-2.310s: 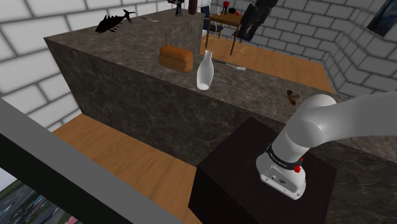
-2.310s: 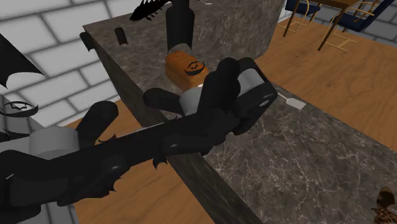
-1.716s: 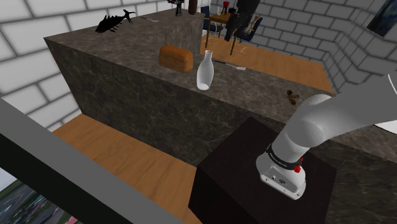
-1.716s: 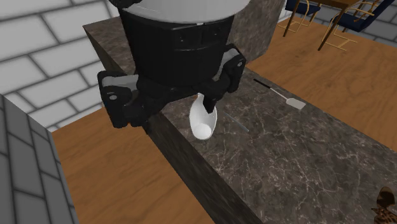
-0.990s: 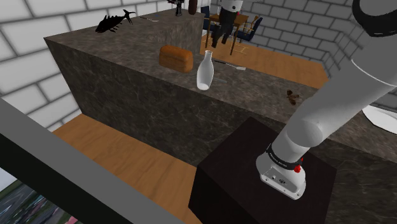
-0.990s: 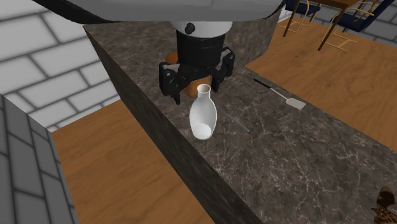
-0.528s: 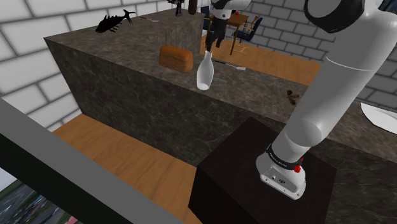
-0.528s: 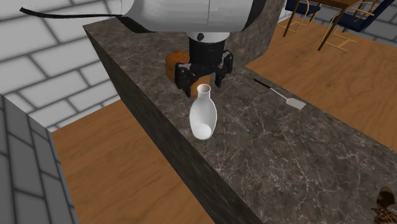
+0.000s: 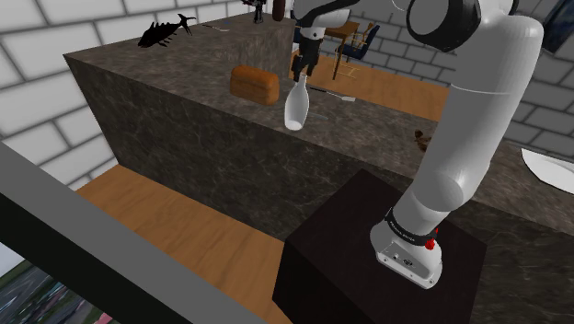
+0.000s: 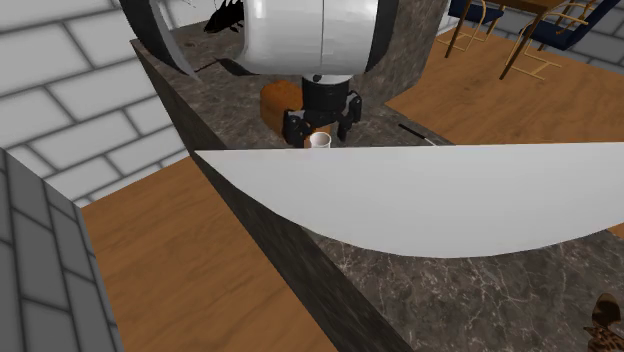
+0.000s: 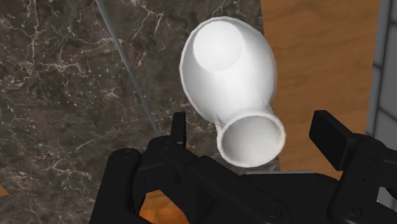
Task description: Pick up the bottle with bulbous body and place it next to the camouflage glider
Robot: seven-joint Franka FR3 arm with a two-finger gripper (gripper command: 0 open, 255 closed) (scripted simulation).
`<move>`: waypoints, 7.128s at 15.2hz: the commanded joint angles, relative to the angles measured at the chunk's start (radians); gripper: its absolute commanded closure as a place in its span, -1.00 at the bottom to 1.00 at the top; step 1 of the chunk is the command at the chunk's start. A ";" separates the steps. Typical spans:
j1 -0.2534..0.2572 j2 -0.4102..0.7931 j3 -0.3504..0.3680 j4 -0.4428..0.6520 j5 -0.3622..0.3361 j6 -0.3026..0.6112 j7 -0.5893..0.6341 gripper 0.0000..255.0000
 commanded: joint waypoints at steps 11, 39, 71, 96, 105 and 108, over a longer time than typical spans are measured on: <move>-0.001 0.019 0.002 -0.024 0.006 0.043 -0.004 1.00; -0.003 -0.018 -0.004 0.182 -0.010 -0.199 0.010 1.00; -0.282 -0.439 -0.318 -0.265 -0.149 -0.154 -0.550 1.00; -0.688 0.045 -0.652 0.183 0.204 -0.302 -1.334 1.00; -0.791 0.148 -0.633 0.219 0.280 -0.274 -1.425 1.00; -0.785 0.151 -0.631 0.182 0.285 -0.236 -1.431 1.00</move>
